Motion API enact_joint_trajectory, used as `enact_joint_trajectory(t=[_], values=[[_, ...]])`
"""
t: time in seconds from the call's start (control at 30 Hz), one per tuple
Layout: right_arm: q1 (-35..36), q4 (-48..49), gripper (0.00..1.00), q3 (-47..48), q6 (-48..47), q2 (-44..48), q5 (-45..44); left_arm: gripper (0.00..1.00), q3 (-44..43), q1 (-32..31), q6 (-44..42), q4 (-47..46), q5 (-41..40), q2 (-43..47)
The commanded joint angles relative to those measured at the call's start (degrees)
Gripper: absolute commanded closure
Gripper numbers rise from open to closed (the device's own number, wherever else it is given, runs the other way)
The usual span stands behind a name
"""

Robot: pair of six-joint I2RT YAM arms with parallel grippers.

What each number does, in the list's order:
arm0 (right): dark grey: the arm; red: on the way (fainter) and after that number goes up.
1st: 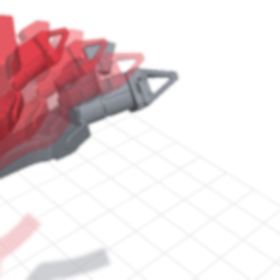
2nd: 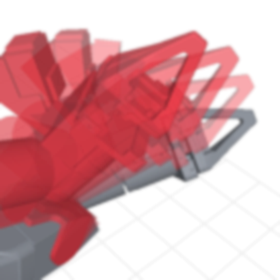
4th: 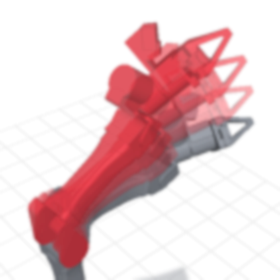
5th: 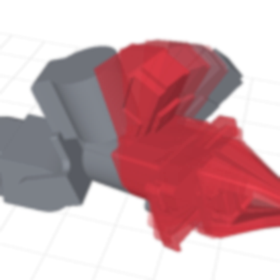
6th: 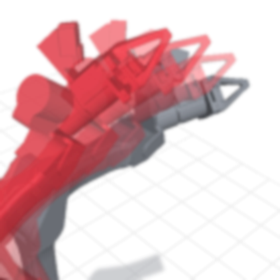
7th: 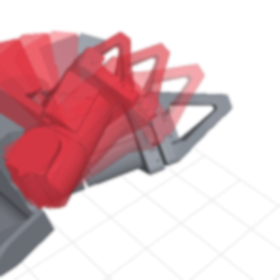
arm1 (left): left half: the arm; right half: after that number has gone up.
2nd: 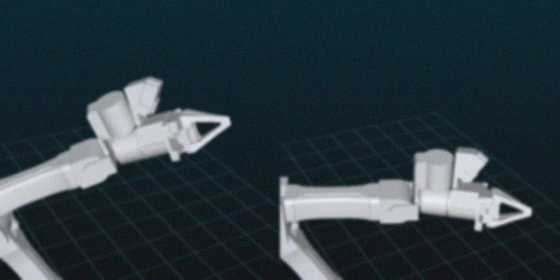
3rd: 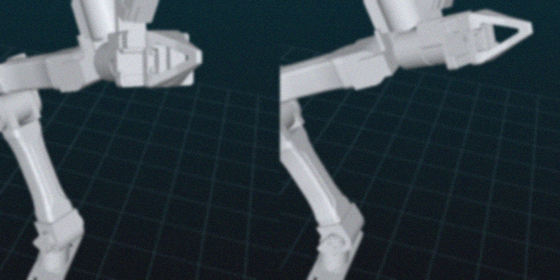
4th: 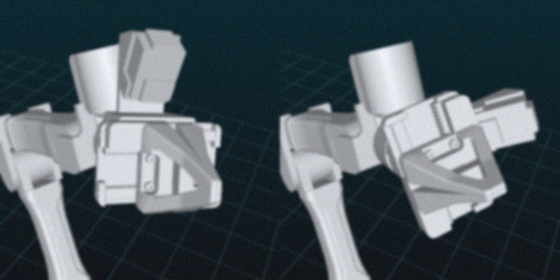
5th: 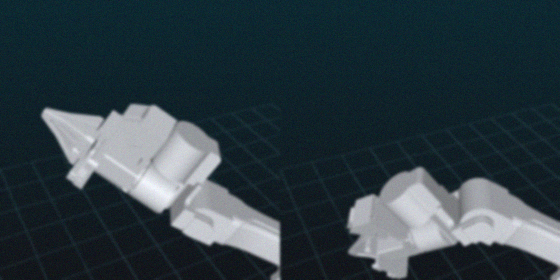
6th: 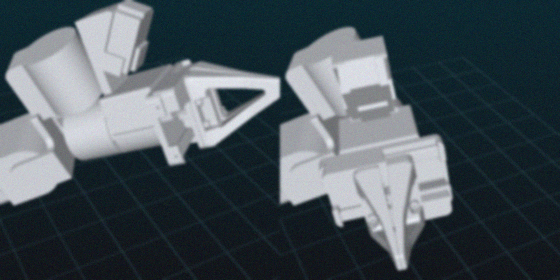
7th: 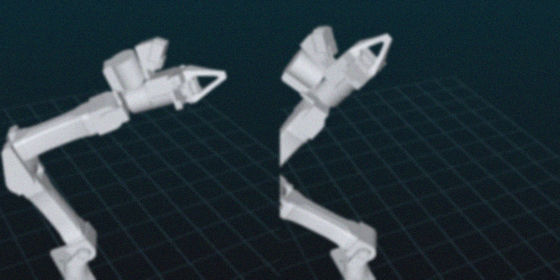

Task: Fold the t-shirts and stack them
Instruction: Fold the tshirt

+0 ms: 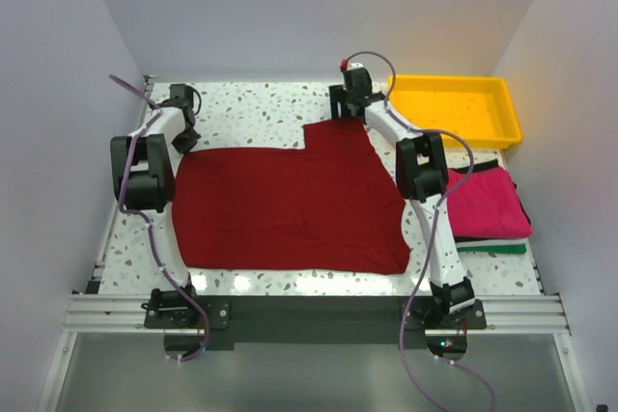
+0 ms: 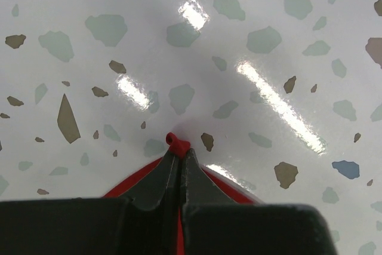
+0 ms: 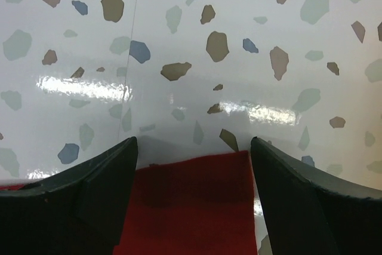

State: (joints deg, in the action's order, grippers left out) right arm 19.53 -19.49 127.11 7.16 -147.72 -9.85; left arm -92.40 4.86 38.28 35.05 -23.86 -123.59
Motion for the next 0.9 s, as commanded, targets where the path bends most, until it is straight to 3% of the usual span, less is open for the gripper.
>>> enact_joint_trajectory(t=[0.0, 0.17, 0.43, 0.53, 0.6, 0.83, 0.87], values=[[-0.3, -3.9, 0.20, -3.5, 0.5, 3.2, -2.8, 1.00, 1.2, 0.4, -1.0, 1.3, 0.4, 1.7], [-0.3, -6.1, 0.18, -4.3, 1.1, 5.2, -6.7, 1.00, 1.7, 0.4, -1.2, 0.8, 0.4, 2.0], [-0.4, -5.7, 0.27, -7.8, 4.2, 6.0, -2.9, 1.00, 2.1, 0.4, -1.4, 0.2, 1.0, 2.5], [-0.9, -5.6, 0.40, -8.1, 7.2, 5.7, -0.9, 1.00, 2.3, 0.4, -1.5, 0.0, 1.1, 2.6], [-1.0, -4.3, 0.58, -9.0, 7.3, 6.0, -0.4, 1.00, 2.3, 0.3, -1.5, -0.1, 1.1, 2.4], [-1.0, -2.2, 0.87, -7.9, 4.6, 6.3, -1.3, 1.00, 2.6, 0.4, -1.9, -0.5, 1.2, 3.2], [-1.1, -1.9, 1.00, -8.0, 4.0, 6.9, -0.8, 1.00, 2.5, 0.4, -2.0, -0.6, 1.4, 3.4]])
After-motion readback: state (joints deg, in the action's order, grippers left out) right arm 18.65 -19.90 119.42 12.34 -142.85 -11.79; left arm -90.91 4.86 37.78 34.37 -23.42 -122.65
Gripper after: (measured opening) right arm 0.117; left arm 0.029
